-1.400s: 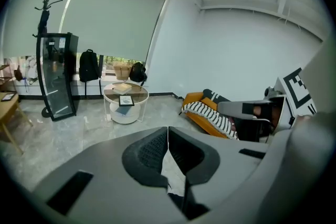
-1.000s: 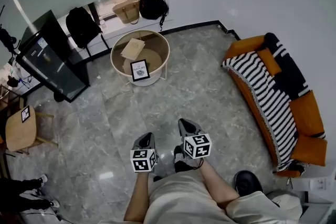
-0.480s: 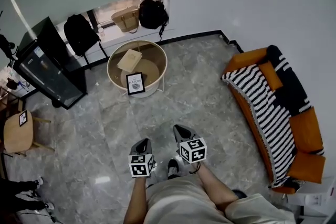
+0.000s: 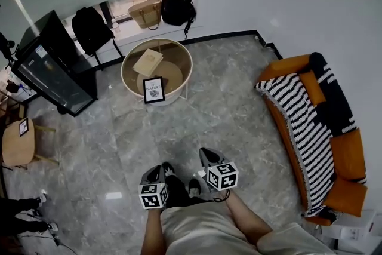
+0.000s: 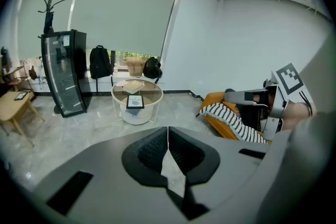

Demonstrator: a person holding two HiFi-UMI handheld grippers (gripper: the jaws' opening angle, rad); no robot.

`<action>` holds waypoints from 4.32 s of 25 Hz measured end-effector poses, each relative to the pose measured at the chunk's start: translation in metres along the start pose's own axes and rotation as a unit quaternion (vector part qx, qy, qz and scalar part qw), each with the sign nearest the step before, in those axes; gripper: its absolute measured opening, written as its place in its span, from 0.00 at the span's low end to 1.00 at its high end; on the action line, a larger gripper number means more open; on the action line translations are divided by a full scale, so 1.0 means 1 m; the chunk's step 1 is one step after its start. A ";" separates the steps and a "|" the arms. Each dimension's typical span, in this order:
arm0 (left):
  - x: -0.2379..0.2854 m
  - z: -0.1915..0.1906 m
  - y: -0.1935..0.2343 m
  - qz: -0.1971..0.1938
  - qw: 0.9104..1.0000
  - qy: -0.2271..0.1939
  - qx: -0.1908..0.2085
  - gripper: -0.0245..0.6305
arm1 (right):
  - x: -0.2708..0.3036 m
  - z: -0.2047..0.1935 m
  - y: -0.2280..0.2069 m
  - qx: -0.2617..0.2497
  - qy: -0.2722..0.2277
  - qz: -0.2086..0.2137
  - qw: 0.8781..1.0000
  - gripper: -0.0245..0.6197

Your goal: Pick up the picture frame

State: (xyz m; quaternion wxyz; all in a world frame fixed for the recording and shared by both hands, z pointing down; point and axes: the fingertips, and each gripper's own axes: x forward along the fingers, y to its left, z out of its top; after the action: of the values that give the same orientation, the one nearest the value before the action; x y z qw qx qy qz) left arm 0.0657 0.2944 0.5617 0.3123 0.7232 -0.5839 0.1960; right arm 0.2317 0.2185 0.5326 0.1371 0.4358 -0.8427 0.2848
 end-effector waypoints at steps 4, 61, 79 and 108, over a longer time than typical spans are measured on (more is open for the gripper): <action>0.021 -0.003 0.008 0.001 1.000 0.009 -0.024 0.07 | 0.012 -0.003 -0.016 0.004 0.014 -0.005 1.000 0.09; 0.377 0.122 0.280 -0.080 0.994 0.033 -0.066 0.07 | 0.466 0.013 -0.066 0.151 0.107 0.137 0.973 0.09; 0.519 0.100 0.274 -0.078 0.994 0.072 0.027 0.07 | 0.587 -0.075 -0.159 0.195 0.189 0.139 0.952 0.28; 0.584 0.090 0.291 -0.050 0.994 0.100 -0.010 0.07 | 0.680 -0.099 -0.136 0.398 0.277 0.287 0.826 0.44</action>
State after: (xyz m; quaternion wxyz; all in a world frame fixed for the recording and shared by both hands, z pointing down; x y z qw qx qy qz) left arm -0.0817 -0.2245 0.9401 0.3857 0.7253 -0.5147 0.2455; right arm -0.0554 -0.2312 0.9872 0.0917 0.0939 -0.6698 0.7308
